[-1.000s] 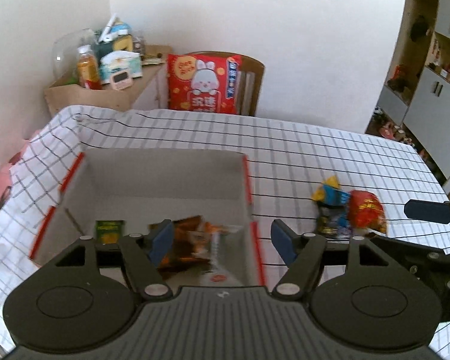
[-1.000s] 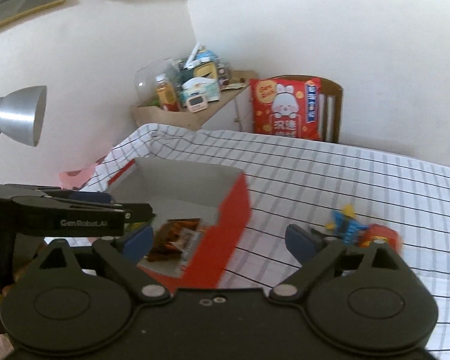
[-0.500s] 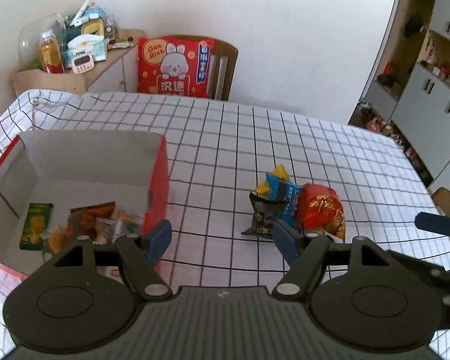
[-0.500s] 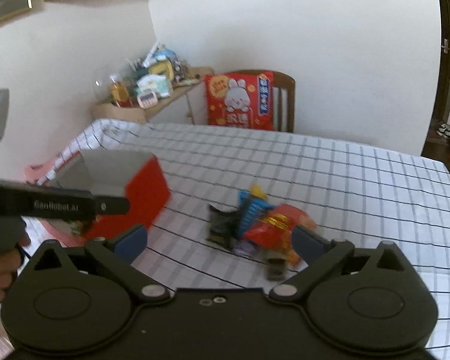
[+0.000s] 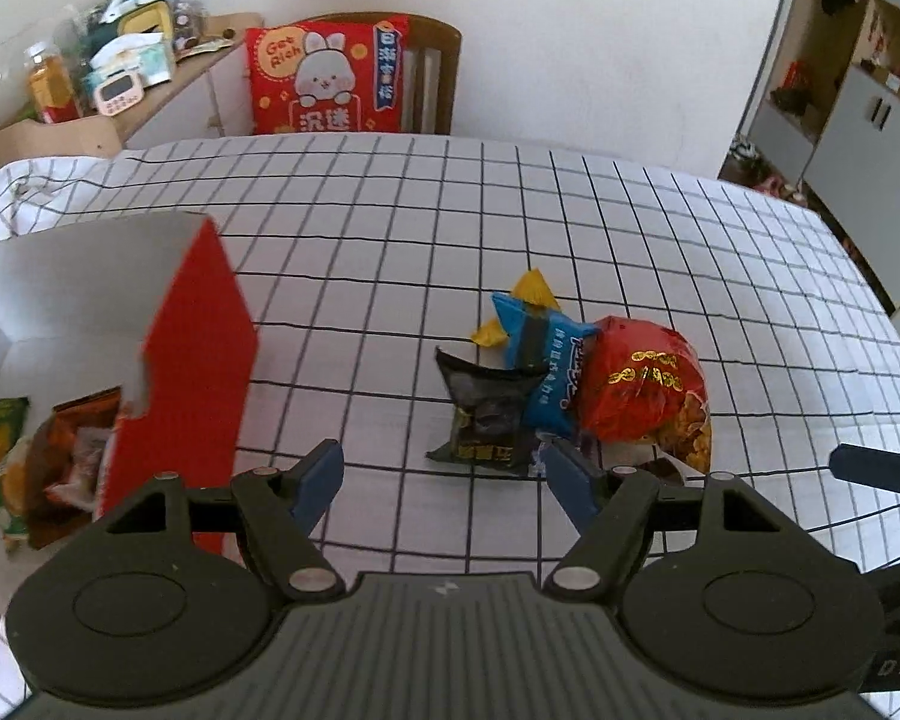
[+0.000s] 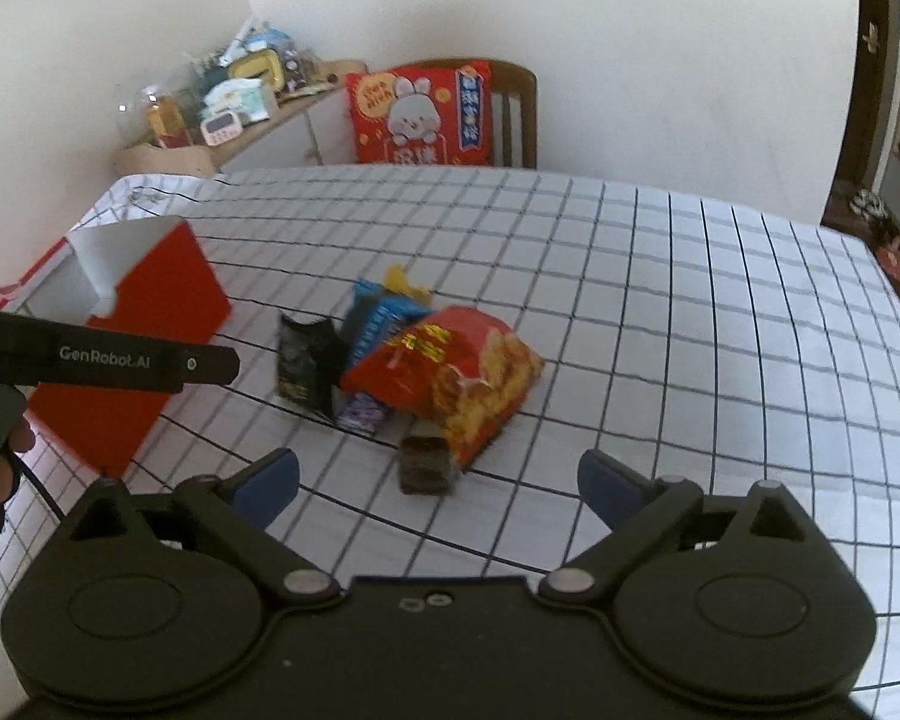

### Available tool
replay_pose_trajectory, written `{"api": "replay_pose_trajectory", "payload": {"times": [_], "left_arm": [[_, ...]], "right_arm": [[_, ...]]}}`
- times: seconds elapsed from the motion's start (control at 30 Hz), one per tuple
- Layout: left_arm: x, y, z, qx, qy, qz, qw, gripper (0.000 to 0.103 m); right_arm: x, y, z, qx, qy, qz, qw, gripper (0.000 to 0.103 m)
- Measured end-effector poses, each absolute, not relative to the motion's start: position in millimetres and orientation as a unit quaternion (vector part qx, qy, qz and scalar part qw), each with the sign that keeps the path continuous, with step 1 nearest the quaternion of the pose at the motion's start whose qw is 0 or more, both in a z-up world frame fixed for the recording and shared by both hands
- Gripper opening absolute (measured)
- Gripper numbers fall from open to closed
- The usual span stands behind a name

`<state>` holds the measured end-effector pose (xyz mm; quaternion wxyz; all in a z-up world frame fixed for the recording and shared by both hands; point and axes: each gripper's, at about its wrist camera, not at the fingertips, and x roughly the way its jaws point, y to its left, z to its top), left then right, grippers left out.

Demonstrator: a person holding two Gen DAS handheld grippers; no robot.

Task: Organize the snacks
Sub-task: 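Grasp the black chip bag with the left tool while the right tool grasps the brown square candy, then carry the black chip bag and brown candy over the red box with both tools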

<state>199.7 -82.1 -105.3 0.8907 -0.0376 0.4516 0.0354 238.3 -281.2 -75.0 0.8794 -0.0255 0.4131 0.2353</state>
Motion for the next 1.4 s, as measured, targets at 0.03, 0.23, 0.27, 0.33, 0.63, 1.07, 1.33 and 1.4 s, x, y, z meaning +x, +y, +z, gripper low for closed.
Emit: {"api": "replay_pose_trajectory", "payload": {"times": [0.03,0.23,0.27,0.33,0.63,1.07,1.33,1.4], "left_arm": [[203,-83,-108,-0.035,0.454,0.036,0.890,0.074],[224,-87,-130,-0.032,0.472,0.040,0.880,0.074],[227,-88,-133,-0.032,0.475,0.039,0.879,0.074],[231,-89,-138,-0.032,0.479,0.038,0.877,0.074],[246,-89,-152,-0.035,0.489,0.034,0.871,0.068],[249,-90,-155,-0.032,0.493,0.016,0.869,0.032],[235,-86,-149,-0.036,0.493,0.018,0.869,0.031],[229,-86,-146,-0.038,0.493,0.017,0.869,0.031]], "right_arm": [[242,-281,-79,-0.023,0.416,0.236,0.878,0.097],[257,-273,-104,-0.008,0.437,0.233,0.869,0.087],[258,-271,-107,-0.008,0.440,0.232,0.867,0.084],[261,-268,-113,-0.003,0.445,0.232,0.865,0.081],[273,-255,-126,0.020,0.456,0.232,0.859,0.063],[274,-256,-129,0.025,0.455,0.215,0.864,0.032],[260,-261,-127,0.030,0.463,0.214,0.860,0.030],[255,-263,-126,0.032,0.467,0.215,0.857,0.030]]}}
